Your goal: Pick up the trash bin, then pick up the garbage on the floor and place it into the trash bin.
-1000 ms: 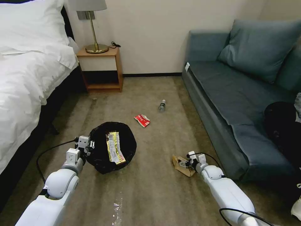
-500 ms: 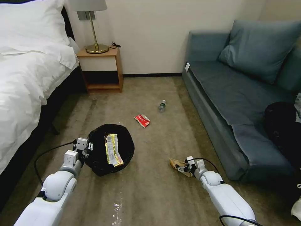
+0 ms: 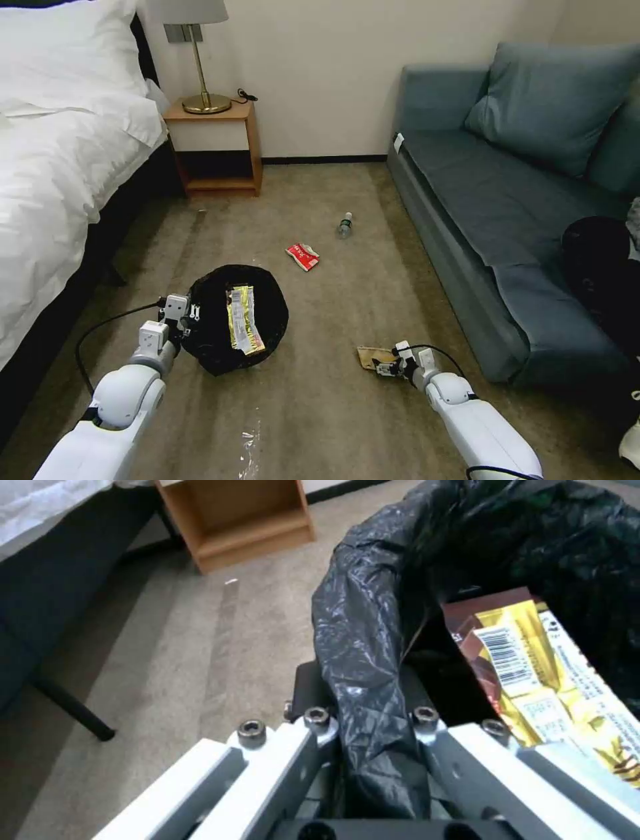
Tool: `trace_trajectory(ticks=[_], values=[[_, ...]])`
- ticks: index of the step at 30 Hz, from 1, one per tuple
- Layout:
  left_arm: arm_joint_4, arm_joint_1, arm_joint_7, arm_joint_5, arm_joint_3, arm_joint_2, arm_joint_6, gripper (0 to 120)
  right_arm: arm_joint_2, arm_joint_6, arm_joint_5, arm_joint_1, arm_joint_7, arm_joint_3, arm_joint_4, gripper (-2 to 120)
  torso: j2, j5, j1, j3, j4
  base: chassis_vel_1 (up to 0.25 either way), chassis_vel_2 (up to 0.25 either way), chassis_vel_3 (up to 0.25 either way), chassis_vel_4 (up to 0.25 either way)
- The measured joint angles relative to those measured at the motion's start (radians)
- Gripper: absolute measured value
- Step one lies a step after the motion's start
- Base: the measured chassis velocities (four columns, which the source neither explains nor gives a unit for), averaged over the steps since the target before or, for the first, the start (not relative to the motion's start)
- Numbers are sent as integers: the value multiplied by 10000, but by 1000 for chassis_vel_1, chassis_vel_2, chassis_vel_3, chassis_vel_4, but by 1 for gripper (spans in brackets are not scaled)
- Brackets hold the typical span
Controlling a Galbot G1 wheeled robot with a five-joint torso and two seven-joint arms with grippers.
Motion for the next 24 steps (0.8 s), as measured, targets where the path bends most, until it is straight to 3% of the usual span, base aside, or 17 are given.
trace_trajectory(ticks=[10, 24], values=[[104, -150, -5, 7, 85, -61, -3, 5, 38, 267, 16, 3, -25, -80, -113, 63, 0, -1, 0, 1, -3, 0, 0, 0, 0], [128, -123, 5, 2, 66, -20, -42, 5, 115, 302, -33, -61, 5, -157, -23, 34, 0, 1, 0, 1, -1, 0, 0, 0, 0]])
